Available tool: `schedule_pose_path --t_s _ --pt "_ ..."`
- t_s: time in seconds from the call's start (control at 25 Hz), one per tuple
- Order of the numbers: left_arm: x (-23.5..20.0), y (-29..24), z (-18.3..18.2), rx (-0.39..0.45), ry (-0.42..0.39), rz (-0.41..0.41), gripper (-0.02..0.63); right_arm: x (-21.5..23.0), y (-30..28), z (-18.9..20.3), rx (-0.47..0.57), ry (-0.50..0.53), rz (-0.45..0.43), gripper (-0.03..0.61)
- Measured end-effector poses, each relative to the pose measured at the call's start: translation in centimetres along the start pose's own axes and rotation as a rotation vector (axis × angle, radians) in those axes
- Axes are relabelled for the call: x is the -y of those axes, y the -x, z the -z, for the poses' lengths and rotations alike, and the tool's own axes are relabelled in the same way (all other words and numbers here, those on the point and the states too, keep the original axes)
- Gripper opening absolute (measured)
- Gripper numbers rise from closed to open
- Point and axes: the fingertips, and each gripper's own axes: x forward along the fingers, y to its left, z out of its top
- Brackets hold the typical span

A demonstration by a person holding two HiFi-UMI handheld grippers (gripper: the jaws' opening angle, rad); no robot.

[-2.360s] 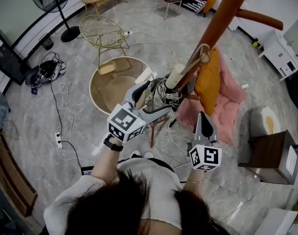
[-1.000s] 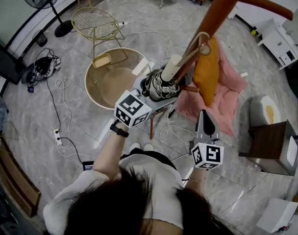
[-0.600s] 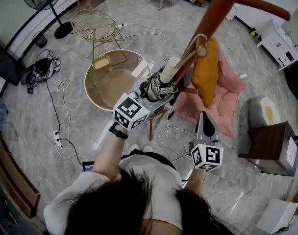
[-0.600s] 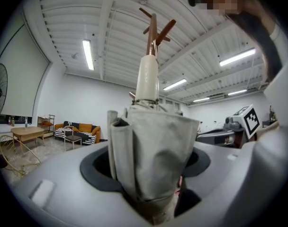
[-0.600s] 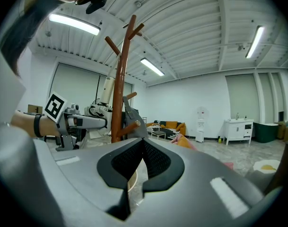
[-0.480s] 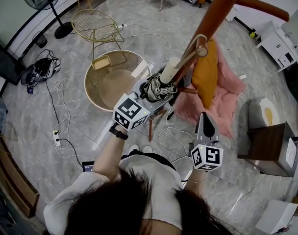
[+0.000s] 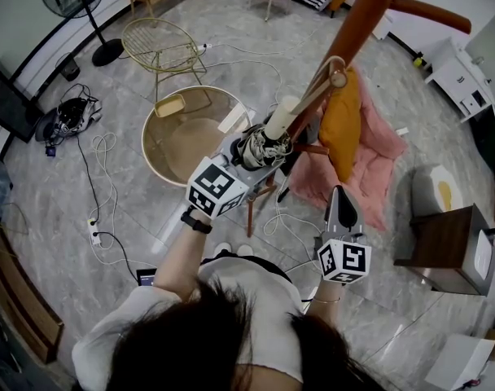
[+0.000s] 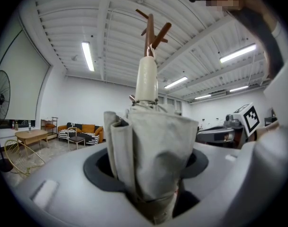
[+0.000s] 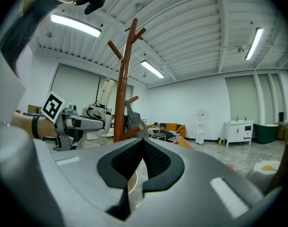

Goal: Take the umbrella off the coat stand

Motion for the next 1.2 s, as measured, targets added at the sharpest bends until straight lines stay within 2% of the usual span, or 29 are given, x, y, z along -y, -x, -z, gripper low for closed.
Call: schedule_pose_path --t_s 0.2,0.88,1.2 --pt "-0.1 1.5 -1.4 0.017 0.009 -0.003 0.333 -0.8 0.2 -0.6 0.014 0.000 -0.009 0.003" --pt "1.5 6.4 -8.9 0.127 -0.065 -0.024 0.333 -3.1 2.2 -2.8 0.091 -0.026 -0.034 0.003" --pt "1.6 10.1 -12.1 0.188 -0.087 -0.078 0.333 -4.4 2.0 -3.7 0.121 -0.025 -0.078 0.003"
